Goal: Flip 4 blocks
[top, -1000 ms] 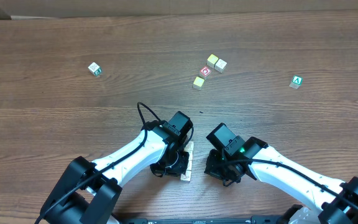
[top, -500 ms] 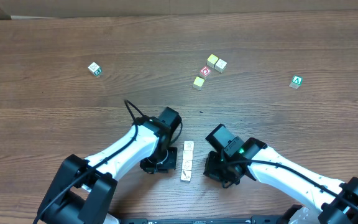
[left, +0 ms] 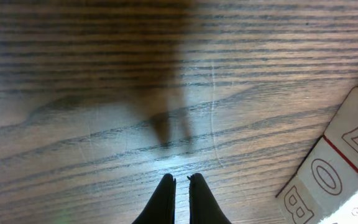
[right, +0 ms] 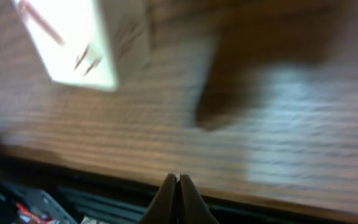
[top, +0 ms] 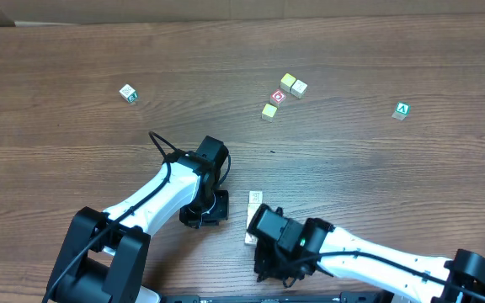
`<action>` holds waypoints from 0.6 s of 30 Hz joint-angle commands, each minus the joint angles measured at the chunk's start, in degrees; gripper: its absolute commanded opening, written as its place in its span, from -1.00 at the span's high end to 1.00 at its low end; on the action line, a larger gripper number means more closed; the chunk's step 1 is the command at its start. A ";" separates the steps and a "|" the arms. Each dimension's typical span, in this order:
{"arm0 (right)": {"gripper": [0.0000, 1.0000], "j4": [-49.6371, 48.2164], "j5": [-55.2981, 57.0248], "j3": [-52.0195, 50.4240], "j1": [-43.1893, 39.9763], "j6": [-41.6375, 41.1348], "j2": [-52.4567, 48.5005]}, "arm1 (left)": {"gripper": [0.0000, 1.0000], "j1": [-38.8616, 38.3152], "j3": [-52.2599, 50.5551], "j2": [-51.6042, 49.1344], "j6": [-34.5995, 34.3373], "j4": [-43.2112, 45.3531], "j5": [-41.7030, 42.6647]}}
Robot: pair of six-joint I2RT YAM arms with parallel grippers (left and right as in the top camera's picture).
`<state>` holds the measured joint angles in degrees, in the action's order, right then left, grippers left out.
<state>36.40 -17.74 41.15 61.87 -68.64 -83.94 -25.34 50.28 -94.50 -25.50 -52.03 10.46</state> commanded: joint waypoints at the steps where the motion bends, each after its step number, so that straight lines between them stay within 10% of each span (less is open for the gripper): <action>1: 0.92 -2.25 0.31 -0.24 3.15 -3.48 1.11 | 0.92 0.35 0.55 1.05 1.31 0.66 -0.39; 18: 0.92 -5.49 7.89 -0.24 4.28 -6.03 1.11 | 0.92 0.35 0.55 1.05 1.40 0.15 -0.33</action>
<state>31.27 -12.49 41.15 66.13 -73.36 -83.94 -25.34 50.30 -94.50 -25.10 -51.68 10.44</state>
